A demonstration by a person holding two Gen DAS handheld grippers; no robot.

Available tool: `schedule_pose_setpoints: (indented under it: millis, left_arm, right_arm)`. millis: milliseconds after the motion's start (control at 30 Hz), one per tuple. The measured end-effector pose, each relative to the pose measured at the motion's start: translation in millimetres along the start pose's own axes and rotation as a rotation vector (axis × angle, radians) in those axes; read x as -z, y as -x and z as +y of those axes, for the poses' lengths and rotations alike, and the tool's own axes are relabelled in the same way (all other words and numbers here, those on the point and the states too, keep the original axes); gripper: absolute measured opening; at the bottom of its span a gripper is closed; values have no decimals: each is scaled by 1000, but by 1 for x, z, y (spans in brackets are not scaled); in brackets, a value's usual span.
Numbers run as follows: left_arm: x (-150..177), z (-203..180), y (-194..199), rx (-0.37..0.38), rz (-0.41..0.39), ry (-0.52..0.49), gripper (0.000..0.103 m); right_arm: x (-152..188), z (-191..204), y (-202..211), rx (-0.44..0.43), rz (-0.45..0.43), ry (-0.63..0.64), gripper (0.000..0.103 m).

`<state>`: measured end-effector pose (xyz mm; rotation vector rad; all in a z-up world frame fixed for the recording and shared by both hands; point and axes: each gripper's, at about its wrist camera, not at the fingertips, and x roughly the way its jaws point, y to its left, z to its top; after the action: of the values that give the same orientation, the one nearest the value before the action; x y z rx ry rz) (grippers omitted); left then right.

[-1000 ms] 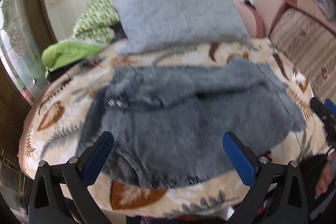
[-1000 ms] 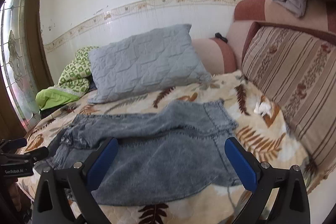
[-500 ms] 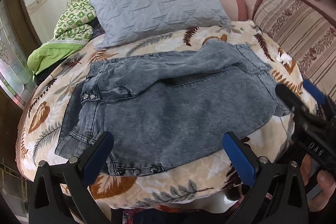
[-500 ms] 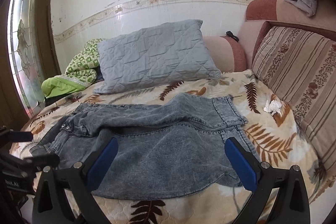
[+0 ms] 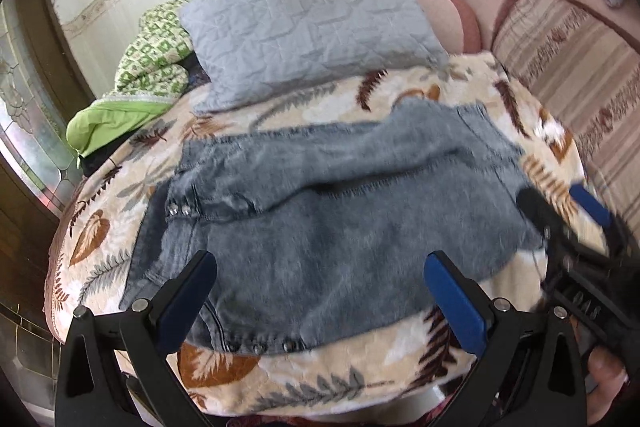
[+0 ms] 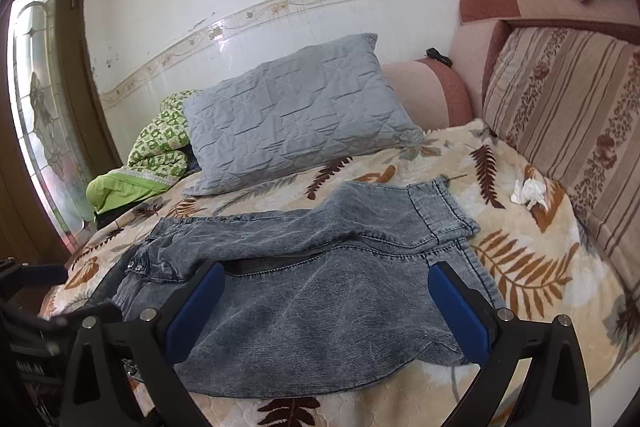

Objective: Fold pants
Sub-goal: 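Move both grippers over the folded blue jeans, positioning above the waistband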

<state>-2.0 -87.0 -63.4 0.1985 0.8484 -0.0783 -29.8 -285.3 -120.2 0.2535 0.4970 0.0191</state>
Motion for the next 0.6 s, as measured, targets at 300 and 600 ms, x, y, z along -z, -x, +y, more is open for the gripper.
schedule_pose_setpoints:
  millis: [300, 600]
  left_arm:
    - [3, -4, -29, 52, 159, 53, 103]
    - [12, 19, 6, 26, 13, 36, 103]
  right_arm:
    - [-1, -13, -9, 22, 39, -60, 103]
    - [3, -7, -16, 68, 54, -29, 103]
